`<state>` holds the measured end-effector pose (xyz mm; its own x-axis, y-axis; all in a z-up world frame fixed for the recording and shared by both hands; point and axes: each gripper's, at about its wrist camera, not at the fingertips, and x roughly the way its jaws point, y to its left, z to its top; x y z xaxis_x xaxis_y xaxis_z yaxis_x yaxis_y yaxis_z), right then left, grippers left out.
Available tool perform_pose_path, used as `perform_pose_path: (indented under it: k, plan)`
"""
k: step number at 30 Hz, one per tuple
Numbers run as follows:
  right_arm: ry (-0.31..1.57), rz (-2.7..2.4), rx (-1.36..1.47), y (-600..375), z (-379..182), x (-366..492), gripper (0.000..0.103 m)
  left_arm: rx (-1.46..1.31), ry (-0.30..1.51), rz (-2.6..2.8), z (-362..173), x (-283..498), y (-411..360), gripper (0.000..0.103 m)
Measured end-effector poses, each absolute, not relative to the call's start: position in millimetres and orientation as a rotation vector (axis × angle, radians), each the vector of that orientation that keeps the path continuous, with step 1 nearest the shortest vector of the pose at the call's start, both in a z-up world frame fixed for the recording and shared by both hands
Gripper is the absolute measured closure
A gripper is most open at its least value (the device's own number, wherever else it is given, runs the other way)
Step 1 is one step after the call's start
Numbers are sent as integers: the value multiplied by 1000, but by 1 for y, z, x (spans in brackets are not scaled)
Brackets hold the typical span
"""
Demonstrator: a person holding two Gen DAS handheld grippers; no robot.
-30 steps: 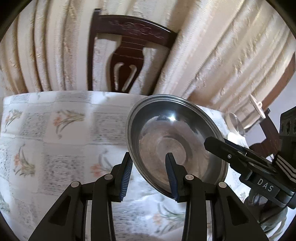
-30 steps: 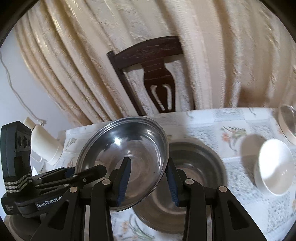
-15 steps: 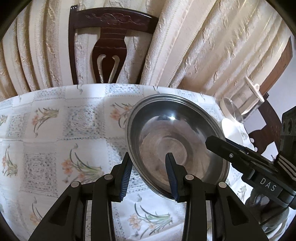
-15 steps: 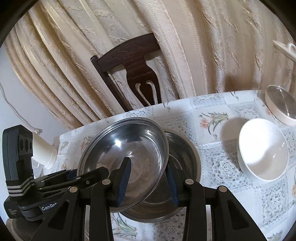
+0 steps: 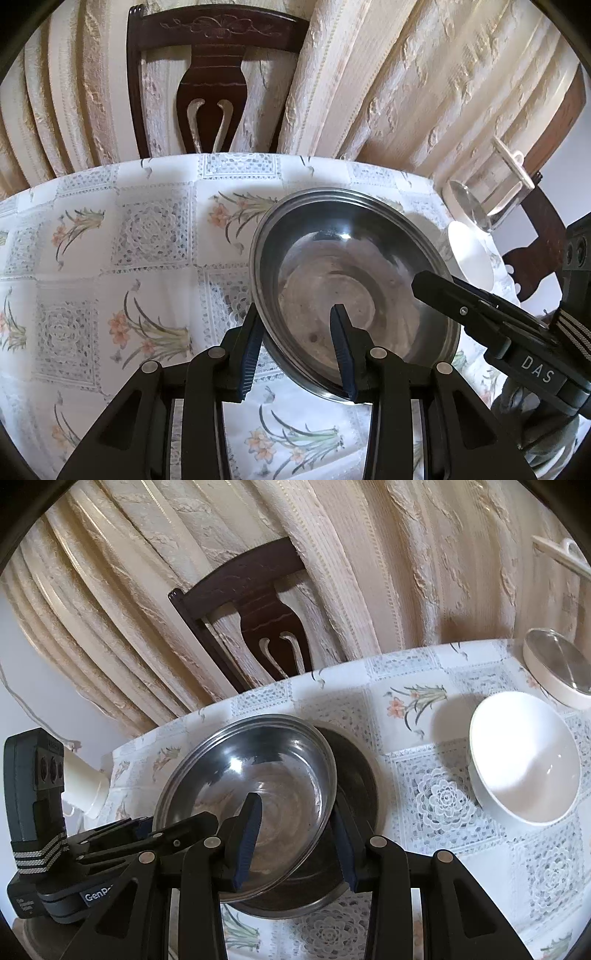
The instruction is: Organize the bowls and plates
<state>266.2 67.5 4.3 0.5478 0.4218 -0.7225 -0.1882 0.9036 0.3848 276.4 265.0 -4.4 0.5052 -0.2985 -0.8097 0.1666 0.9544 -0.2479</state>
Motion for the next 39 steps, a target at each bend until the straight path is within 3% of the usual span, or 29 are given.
perform_pose_path:
  k: [39]
  plan:
    - [783, 209, 428, -15, 0, 240, 61, -115, 979, -263, 6, 270, 240, 63]
